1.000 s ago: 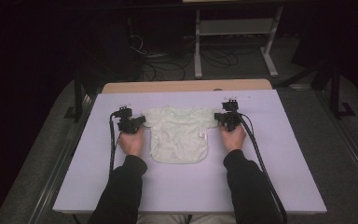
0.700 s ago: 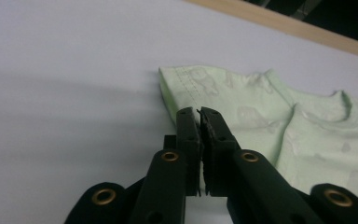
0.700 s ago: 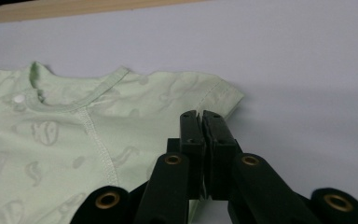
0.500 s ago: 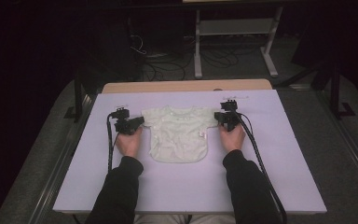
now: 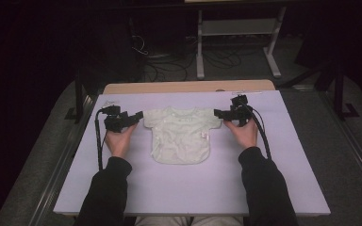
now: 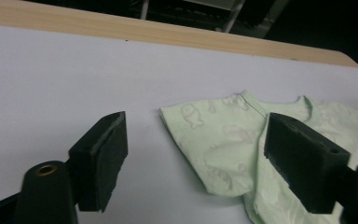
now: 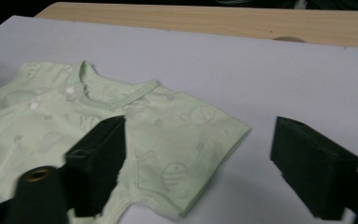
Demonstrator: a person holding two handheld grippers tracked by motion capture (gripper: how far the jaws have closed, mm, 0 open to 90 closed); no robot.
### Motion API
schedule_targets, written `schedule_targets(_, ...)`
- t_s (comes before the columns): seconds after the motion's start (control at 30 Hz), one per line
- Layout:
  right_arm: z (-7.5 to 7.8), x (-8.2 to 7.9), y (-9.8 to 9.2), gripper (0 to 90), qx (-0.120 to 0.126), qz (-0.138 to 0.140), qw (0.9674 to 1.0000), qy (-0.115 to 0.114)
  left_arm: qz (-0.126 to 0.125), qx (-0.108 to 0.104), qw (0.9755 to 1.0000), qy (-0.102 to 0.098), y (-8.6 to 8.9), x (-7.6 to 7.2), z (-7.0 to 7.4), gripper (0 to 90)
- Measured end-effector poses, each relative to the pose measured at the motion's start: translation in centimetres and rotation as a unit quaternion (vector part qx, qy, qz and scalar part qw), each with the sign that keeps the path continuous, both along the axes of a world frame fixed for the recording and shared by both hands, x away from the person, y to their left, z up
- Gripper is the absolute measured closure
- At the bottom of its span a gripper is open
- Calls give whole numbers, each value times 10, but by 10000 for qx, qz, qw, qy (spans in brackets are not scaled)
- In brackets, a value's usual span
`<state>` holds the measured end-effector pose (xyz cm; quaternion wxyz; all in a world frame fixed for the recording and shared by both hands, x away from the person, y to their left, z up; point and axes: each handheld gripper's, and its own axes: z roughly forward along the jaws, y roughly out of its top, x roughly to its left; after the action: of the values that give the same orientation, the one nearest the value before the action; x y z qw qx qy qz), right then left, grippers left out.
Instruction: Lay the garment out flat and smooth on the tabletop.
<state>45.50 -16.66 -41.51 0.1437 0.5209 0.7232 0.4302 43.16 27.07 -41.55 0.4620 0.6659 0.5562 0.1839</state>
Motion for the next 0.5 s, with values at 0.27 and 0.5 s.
schedule_targets(0.27, 19, -12, -8, 0, -346, 309, 9989, -60, -360, 81, 9987, -344, 2, -7, 17, 0)
schedule_targets(0.5, 35, -29, -15, 0, -363, 512, 9979, -138, -603, 300, 9965, -490, 7, -21, 35, 0)
